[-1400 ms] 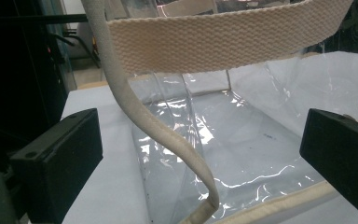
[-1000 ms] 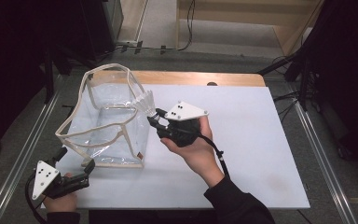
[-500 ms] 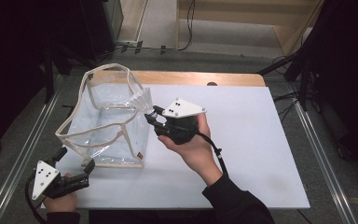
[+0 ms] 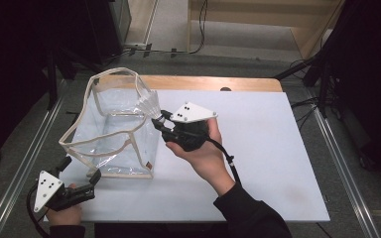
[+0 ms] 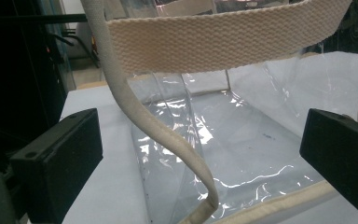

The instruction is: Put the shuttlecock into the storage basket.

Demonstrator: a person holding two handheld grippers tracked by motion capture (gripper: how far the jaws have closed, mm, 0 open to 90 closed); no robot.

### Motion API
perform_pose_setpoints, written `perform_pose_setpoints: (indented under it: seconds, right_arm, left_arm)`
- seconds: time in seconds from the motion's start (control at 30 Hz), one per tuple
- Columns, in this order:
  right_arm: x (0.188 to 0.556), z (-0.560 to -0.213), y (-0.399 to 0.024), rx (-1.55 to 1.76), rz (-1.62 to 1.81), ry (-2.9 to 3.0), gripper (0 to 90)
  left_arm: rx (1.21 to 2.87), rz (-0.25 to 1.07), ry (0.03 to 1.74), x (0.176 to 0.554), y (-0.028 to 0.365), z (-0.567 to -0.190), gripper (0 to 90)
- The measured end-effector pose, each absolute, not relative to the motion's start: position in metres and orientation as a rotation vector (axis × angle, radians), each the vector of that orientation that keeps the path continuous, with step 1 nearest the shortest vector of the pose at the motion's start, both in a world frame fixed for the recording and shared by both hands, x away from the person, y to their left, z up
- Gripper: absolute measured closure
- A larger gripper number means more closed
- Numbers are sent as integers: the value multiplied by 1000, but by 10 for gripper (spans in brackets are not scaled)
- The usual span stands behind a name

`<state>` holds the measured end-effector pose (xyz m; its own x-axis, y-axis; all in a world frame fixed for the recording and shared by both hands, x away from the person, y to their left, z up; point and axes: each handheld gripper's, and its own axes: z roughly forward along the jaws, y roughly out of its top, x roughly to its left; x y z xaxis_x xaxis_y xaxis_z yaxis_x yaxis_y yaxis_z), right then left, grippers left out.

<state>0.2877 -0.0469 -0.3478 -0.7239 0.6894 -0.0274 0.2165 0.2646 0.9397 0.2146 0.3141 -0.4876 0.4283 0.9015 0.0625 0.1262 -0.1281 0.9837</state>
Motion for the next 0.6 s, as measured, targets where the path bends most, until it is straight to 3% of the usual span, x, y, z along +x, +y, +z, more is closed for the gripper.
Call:
perform_pose_setpoints:
  seconds: [0.6]
  right_arm:
    - [290, -340, -39, 796, 1474, 2106, 629]
  left_arm:
    - [1567, 869, 933, 215, 314, -488, 0]
